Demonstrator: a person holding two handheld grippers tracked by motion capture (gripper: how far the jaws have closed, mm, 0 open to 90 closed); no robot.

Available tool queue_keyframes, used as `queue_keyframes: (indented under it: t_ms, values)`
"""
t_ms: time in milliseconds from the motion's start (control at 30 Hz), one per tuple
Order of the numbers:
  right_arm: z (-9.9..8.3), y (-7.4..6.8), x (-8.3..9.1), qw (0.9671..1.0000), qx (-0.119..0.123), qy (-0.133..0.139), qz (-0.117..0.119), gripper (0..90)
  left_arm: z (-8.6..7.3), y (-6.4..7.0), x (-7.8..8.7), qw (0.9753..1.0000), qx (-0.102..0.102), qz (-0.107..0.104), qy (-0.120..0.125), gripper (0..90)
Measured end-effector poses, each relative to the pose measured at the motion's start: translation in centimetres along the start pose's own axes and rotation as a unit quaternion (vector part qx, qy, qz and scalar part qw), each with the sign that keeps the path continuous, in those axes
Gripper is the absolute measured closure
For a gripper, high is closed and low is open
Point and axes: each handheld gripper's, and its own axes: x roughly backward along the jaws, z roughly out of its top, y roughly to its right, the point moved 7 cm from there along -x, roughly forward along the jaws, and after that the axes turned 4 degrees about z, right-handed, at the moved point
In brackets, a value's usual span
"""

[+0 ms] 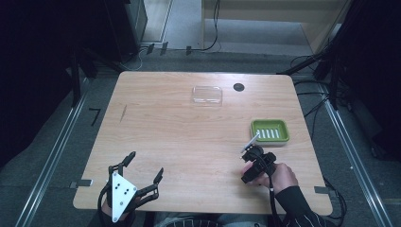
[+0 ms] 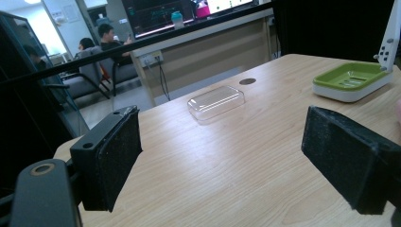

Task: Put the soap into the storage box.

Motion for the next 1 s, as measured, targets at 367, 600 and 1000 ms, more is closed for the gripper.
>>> queue_keyframes:
  t_ms: [367, 600, 1000]
  values:
    - [-0.3, 1.0, 0.5, 0.9997, -0.021, 0.009, -0.004, 14.1, 0.0, 0.0, 0.0, 1.0000, 0.000, 0.000, 0.000, 13.1]
    - [-0.5, 1.7, 0.8, 0.9995, -0.030, 0.011, -0.007, 14.1, 0.0, 0.0, 0.0, 1.0000, 0.000, 0.000, 0.000, 13.1]
    - [-0.9, 2.7, 1.2, 0.9986, -0.049, 0.014, -0.013, 14.1, 0.0, 0.0, 0.0, 1.0000, 0.000, 0.000, 0.000, 13.1]
